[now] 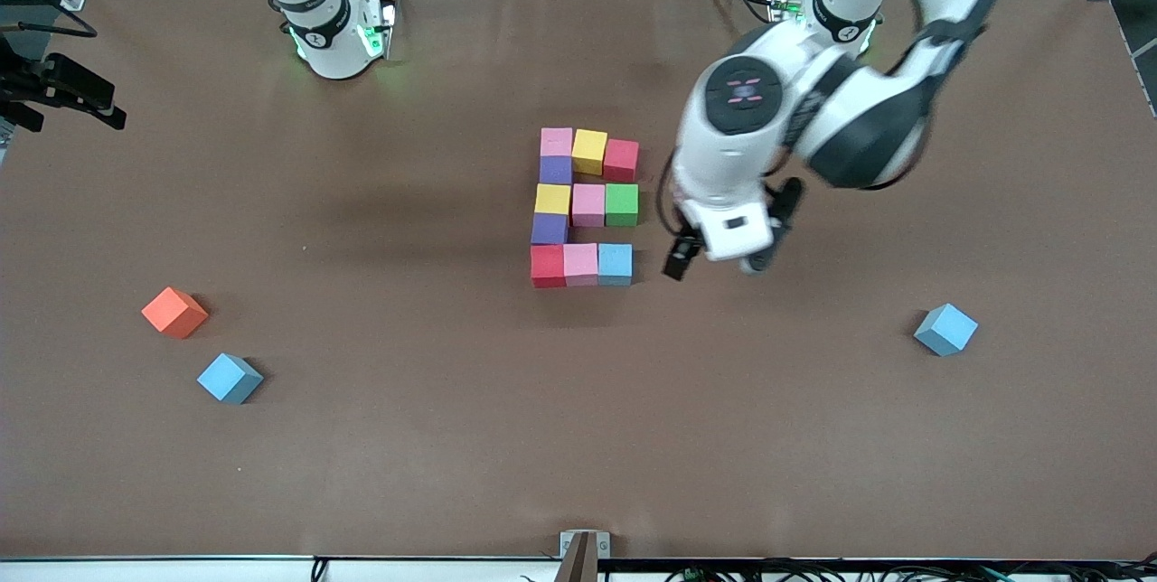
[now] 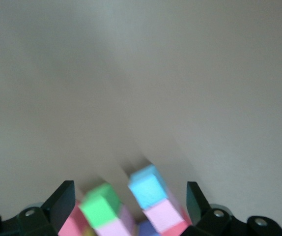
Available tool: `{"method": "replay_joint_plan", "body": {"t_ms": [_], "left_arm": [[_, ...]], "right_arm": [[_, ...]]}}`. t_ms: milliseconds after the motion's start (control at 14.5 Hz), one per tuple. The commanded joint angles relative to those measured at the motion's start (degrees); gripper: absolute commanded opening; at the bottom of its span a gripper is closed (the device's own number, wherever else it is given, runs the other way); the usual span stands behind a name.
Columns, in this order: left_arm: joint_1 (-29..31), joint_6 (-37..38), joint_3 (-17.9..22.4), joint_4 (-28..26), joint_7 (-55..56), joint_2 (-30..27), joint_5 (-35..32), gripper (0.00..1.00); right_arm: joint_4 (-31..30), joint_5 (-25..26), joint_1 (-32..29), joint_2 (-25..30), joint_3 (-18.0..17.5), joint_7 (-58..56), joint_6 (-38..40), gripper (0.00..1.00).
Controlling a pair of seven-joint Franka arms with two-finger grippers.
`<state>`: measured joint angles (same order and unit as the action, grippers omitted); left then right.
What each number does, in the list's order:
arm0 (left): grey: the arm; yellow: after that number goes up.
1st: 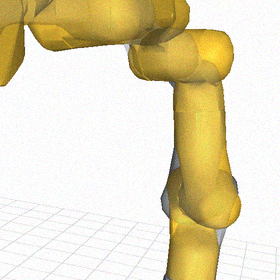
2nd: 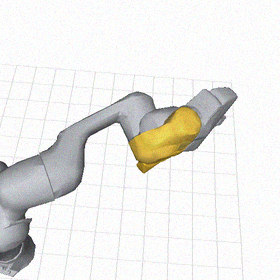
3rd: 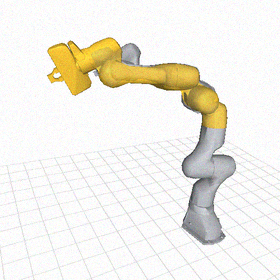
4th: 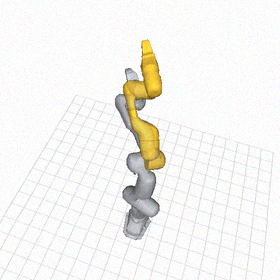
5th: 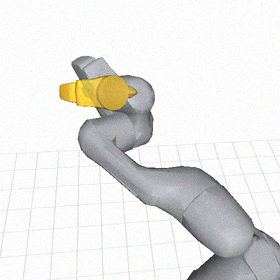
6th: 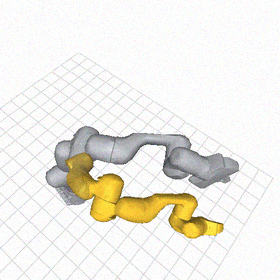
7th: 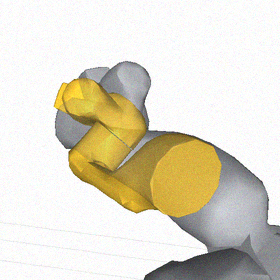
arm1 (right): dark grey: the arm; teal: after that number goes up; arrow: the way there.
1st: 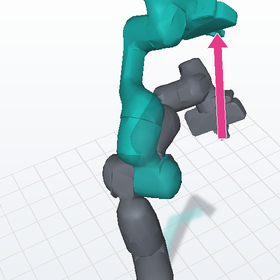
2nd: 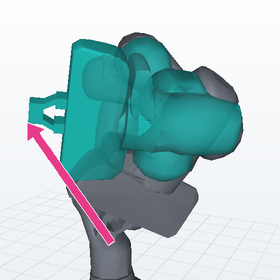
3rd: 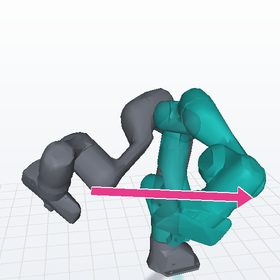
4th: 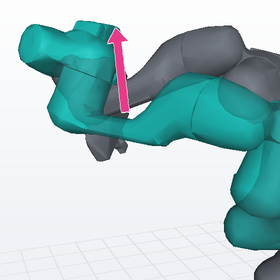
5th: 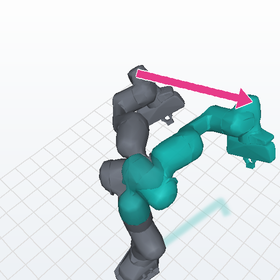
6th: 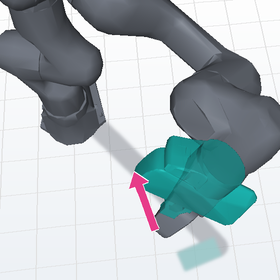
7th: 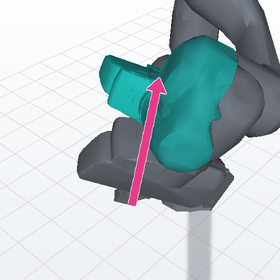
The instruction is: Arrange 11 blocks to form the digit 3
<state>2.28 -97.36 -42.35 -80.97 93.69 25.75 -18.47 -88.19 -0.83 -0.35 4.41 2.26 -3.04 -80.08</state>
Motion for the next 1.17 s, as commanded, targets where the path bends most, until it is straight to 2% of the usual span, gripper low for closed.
{"method": "replay_joint_plan", "body": {"t_ms": [0, 413, 550, 619, 757, 826, 894, 963, 1101], "left_arm": [[6.9, 6.3, -0.4, -1.5, -18.3, -6.4, 2.2, 1.0], [17.0, 15.7, -0.2, 1.9, -46.0, -12.0, 2.2, 1.0], [20.3, 16.0, 0.2, 1.7, -58.4, -15.9, 2.6, 1.0], [20.0, 16.0, 3.0, 1.1, -65.3, -18.5, 3.7, 1.0], [15.0, 16.1, 12.2, -0.3, -74.2, -21.5, 5.9, 1.0], [12.0, 16.5, 19.2, -0.7, -78.4, -23.0, 8.7, 1.0], [9.8, 16.9, 23.9, -1.6, -81.5, -24.1, 11.8, 1.0], [8.7, 16.9, 27.6, -2.7, -84.3, -25.2, 14.6, 1.0], [4.9, 17.0, 31.3, -4.6, -87.0, -27.4, 15.6, 1.0]], "right_arm": [[-1.2, 0.0, 0.2, 1.5, -0.1, -0.6, -0.2, 1.0], [-1.2, -0.7, 0.2, 1.4, -0.1, -2.7, -0.6, 1.0], [-1.2, -3.0, -0.1, 1.4, 0.2, -2.8, -0.7, 1.0], [-1.2, -3.0, 0.0, 1.4, 0.2, -2.8, -0.6, 1.0], [-1.2, -2.5, 0.0, 1.4, 0.2, -2.8, -0.4, 1.0], [-1.2, -2.2, 0.0, 1.4, 0.2, -2.8, -0.4, 1.0], [-1.2, -1.1, 0.2, 1.4, 0.1, -2.9, -0.5, 1.0], [-1.3, 0.5, 0.2, 1.4, -0.1, -2.9, -0.6, 1.0], [-1.3, 0.9, 0.2, 1.4, -0.1, -2.9, -0.6, 1.0]]}}
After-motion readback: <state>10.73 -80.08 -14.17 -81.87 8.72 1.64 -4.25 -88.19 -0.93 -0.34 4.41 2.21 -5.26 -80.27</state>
